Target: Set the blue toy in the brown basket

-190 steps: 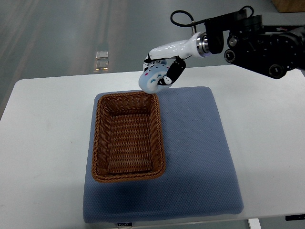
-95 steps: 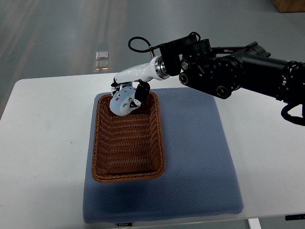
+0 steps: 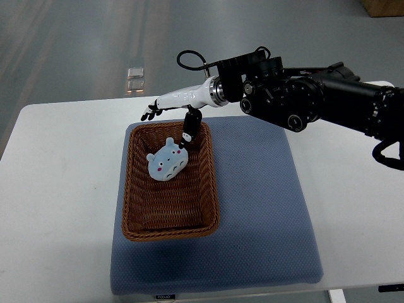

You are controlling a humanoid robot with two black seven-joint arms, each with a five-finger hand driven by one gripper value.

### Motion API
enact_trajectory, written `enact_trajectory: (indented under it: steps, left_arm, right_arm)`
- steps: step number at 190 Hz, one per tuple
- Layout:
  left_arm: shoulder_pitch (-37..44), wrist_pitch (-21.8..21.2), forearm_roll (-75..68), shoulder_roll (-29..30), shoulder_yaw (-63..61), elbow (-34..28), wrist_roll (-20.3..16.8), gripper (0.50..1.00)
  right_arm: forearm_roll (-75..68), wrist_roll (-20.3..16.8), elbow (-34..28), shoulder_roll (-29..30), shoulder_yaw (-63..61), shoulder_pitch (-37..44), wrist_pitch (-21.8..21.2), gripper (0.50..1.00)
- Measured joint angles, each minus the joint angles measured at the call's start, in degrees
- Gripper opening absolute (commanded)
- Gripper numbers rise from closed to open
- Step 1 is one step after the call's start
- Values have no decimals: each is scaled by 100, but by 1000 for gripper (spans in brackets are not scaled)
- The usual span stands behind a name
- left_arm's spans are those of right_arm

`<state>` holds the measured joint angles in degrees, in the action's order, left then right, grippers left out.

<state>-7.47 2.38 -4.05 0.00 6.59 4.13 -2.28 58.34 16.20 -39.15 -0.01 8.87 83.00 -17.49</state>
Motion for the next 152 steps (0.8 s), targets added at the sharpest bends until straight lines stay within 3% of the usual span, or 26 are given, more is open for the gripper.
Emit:
enact_trajectory:
  steps: [67,107,152]
  left_arm:
    - [-1,0,0,0,-2,13,0,1000]
    - [-9,0,-4,0,-16,43,0,1000]
    - [-10,0,-9,0,-24,53,0,1000]
  right_arm:
    - [-2572,-389,432,-969,-1384,-696,613,891]
    - [-3518,-469,453,-1622,-2963,-1816,1266,889]
    - [-3909,-391,307,-1644,-5080,-3197,1793,889]
